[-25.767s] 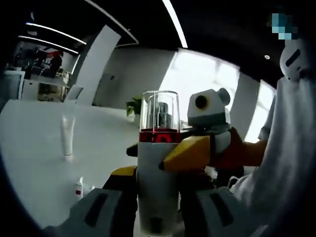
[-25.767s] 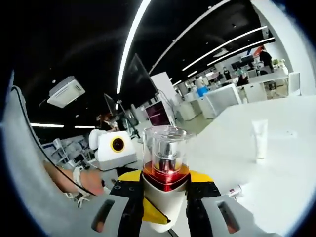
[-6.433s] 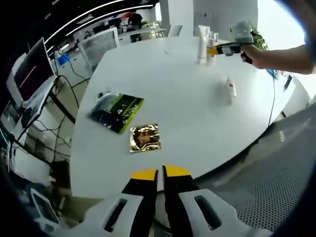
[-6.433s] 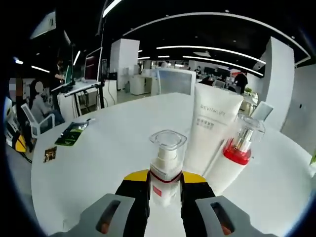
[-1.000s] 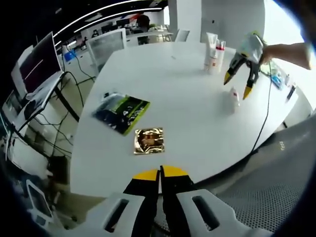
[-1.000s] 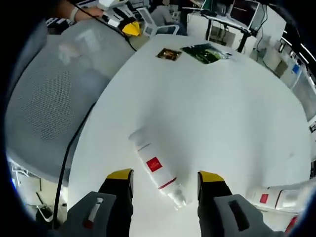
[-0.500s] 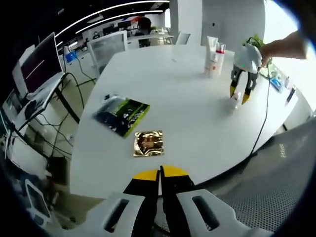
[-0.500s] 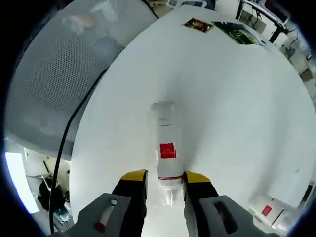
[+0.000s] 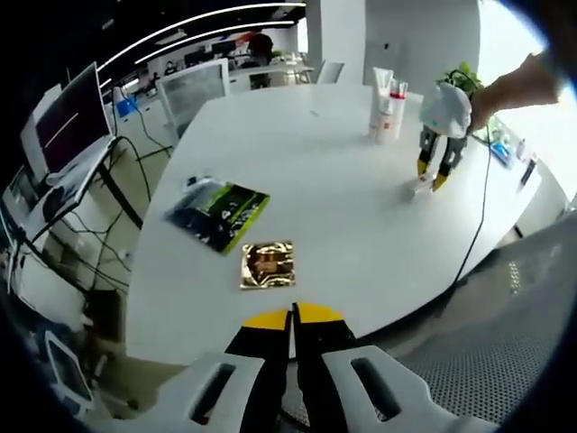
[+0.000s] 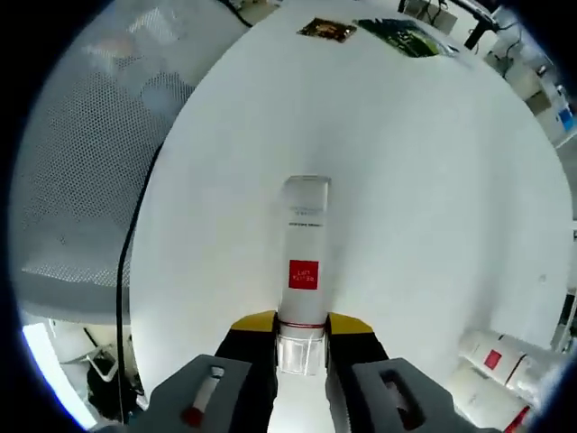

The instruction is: Arrange the skincare products in the storage area until every visible bottle or jar stands upright without overlapping.

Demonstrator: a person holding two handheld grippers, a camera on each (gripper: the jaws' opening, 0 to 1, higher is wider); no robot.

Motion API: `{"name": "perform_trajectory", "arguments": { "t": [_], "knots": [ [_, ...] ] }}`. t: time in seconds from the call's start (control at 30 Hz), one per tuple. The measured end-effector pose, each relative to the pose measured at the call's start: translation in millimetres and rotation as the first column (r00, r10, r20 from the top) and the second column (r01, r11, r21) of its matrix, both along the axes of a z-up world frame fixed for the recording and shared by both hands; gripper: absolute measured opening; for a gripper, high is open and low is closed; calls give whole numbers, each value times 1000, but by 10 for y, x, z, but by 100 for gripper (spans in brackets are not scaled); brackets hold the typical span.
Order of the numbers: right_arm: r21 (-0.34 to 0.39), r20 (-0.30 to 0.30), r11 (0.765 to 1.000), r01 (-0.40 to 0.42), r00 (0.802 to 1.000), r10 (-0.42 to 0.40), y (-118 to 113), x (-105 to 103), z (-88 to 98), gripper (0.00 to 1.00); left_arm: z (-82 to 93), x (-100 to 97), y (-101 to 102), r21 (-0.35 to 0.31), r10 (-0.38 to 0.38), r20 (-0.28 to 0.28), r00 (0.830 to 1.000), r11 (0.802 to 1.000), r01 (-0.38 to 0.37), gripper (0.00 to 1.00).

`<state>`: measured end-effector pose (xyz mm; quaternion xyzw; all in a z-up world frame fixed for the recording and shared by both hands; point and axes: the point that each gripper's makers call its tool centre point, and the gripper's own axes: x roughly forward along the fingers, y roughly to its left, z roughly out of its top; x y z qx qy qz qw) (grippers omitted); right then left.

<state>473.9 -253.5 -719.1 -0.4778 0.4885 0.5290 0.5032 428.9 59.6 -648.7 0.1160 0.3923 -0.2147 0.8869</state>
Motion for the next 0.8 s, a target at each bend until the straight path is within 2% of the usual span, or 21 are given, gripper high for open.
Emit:
{"name": "perform_trajectory", "arguments": {
  "t": [0.13,0.2,0.43,0.53,0.6,0.63,0.67,0.7,0.73,0.77,0.8],
  "knots": [
    [47,51,999,-4,999,1,163,-31,184,11,10,3,-15,-3,-8,5,1000,1000,8,0],
    [54,95,998,-23,995,17,239,-40,292,11,30,8,-25,-8,-11,13,1000,1000,12,0],
    [75,188,994,-84,980,68,523,-70,605,11,84,16,-63,-26,-15,38,999,1000,16,0],
    [133,222,989,-62,975,31,711,-69,757,11,105,0,-110,-34,-23,34,999,999,25,0],
    [149,241,986,-79,970,42,825,-120,867,11,194,5,-199,-55,-27,49,998,998,30,0],
    [146,267,983,-112,961,70,884,-133,920,11,278,43,-298,-89,-30,80,996,995,37,0],
    [142,275,981,-129,958,86,915,-149,946,11,332,63,-356,-94,-62,122,991,993,73,1],
    [143,278,980,-140,956,96,959,-176,969,11,330,52,-332,-68,-88,138,986,993,98,1],
    [145,278,977,-156,954,111,993,-200,985,11,285,30,-287,-65,-61,108,992,996,69,1],
    [138,292,974,-177,948,130,1028,-206,1015,11,212,-9,-242,-76,-24,44,999,997,27,1],
    [132,306,972,-195,941,147,1053,-201,1043,11,230,19,-255,-90,-26,54,998,995,31,2]
  ]
}}
